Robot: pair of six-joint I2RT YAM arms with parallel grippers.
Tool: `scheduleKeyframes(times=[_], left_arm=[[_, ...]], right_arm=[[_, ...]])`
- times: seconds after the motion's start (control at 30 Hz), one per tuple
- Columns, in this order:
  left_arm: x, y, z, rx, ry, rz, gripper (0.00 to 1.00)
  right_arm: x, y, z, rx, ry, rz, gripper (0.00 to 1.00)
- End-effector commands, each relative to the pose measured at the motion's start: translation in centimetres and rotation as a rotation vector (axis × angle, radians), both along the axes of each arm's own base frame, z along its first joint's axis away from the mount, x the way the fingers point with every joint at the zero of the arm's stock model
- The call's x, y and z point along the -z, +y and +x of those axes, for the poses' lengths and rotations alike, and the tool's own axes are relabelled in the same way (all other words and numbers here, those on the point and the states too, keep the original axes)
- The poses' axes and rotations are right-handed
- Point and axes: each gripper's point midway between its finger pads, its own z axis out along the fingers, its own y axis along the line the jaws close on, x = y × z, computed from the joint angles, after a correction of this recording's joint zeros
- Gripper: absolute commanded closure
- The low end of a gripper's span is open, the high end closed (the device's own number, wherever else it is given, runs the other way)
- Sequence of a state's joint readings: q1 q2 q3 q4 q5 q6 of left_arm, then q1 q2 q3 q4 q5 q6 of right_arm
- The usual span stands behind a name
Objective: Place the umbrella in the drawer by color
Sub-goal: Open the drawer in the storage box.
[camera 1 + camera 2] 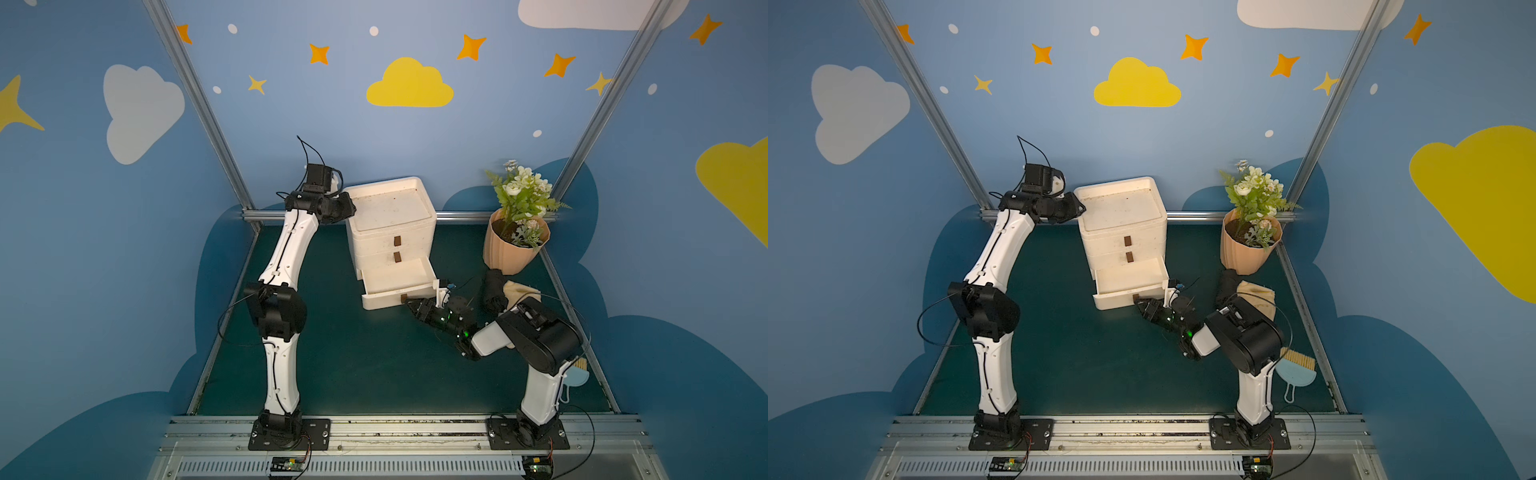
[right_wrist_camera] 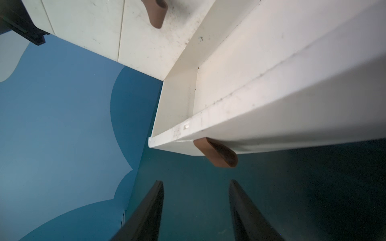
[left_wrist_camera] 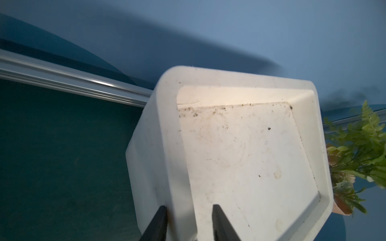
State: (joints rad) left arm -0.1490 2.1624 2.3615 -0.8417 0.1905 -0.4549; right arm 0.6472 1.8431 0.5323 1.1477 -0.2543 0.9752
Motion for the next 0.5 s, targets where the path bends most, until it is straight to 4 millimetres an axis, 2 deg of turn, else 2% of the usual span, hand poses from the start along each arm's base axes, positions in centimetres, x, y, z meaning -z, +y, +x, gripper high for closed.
scheduleKeyframes(times=[0.0, 0.13, 0.23, 0.27, 0.3, 0.37, 0.47], left_arm=[[-0.6, -1.5, -1.1, 0.049, -0.001, 0.007, 0.42], [-2.9, -0.2, -2.2, 0.023, -0.040, 0.034, 0.23], [-4.6, 0.4, -3.7, 0.008, -0.076, 0.053, 0.15], [-5.1, 0.6, -4.3, 0.004, -0.089, 0.058, 0.13], [-5.5, 0.9, -5.0, -0.003, -0.101, 0.062, 0.11], [-6.1, 1.3, -6.5, -0.019, -0.130, 0.060, 0.08], [-6.4, 1.9, -9.1, -0.046, -0.177, 0.035, 0.05]], right_arm=[[0.3, -2.0, -1.1, 0.014, 0.006, -0.078, 0.40], [0.2, -5.1, -3.1, 0.017, 0.041, -0.211, 0.35], [-1.0, -8.9, -4.5, 0.042, 0.106, -0.467, 0.29], [-2.2, -10.8, -4.6, 0.083, 0.111, -0.585, 0.27], [-3.5, -12.7, -4.6, 0.107, 0.093, -0.699, 0.22], [-5.8, -15.4, -4.2, 0.107, 0.006, -0.860, 0.17], [-8.3, -19.5, -3.8, 0.159, 0.003, -0.984, 0.08]])
